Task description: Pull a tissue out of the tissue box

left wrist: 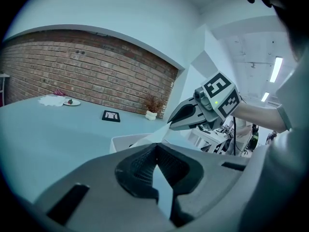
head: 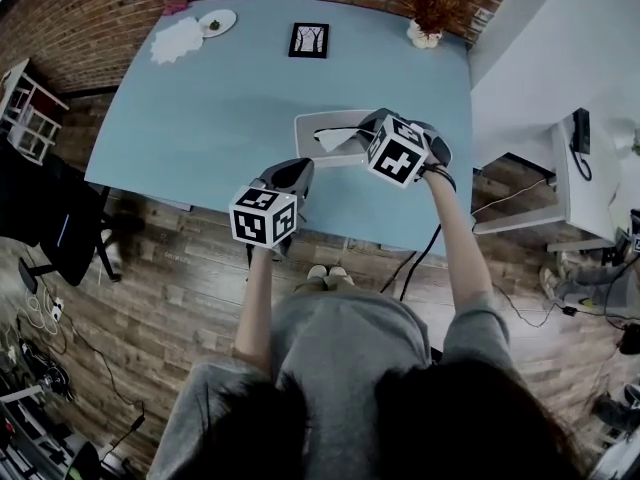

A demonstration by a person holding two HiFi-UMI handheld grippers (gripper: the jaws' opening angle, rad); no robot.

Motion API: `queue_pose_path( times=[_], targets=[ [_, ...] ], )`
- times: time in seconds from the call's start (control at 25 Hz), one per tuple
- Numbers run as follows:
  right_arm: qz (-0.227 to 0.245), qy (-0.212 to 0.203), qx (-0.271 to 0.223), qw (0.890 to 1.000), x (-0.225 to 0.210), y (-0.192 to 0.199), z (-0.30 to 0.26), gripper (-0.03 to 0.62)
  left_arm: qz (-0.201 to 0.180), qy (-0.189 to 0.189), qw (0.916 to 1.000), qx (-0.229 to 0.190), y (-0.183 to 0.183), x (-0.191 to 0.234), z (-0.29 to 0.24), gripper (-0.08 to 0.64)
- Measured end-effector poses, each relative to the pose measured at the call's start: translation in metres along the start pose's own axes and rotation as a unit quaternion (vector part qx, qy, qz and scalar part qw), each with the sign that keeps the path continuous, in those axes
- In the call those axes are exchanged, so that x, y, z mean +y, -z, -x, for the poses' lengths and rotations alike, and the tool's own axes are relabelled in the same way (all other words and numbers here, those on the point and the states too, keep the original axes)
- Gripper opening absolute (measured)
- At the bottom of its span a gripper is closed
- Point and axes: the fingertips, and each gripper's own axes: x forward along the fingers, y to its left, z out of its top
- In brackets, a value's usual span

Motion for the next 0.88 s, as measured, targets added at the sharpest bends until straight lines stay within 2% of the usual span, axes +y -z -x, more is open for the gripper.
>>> queue_pose_path(
  times=[0.52, 0.88],
  targets=[
    [-0.016, 0.028, -0.033, 0.999, -0.002, -0.006, 0.029, 0.002, -0.026, 0.017, 0.9995, -0.005, -0.01, -0.016, 0.005, 0.003],
    [-0.048, 0.055, -0.076, 0.994, 0.001, -0.007, 0.057, 0.002, -0.037, 0.013, 0.999, -0.019, -0.014, -0.026, 0.015, 0.003]
  ],
)
